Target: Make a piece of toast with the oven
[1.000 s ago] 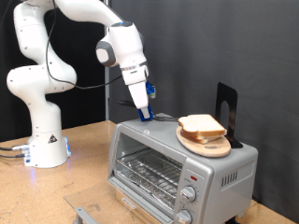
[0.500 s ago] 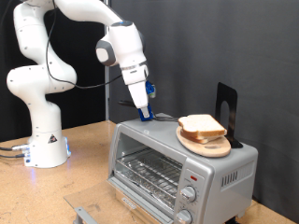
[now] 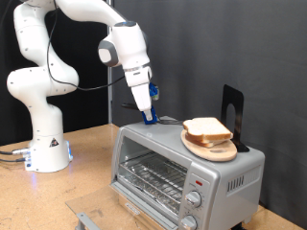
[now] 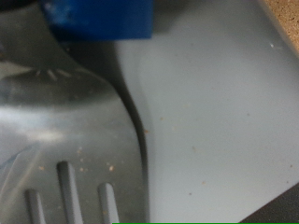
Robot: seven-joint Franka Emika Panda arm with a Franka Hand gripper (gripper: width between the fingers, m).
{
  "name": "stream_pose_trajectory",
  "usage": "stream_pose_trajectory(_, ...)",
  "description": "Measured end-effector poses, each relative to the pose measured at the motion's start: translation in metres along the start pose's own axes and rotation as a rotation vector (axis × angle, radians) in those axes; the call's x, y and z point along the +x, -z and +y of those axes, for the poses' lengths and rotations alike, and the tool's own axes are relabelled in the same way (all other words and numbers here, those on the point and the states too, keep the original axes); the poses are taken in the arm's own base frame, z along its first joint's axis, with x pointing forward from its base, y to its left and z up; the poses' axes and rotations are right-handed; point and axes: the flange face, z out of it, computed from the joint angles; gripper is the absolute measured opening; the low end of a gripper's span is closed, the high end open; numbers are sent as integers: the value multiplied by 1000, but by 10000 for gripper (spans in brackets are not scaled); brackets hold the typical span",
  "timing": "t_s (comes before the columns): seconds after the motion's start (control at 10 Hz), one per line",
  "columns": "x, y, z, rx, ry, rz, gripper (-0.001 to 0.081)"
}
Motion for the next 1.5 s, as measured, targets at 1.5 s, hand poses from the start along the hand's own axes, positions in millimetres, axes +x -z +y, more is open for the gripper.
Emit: stream_pose_trajectory(1.5,4,49,-8,85,-43,69,489)
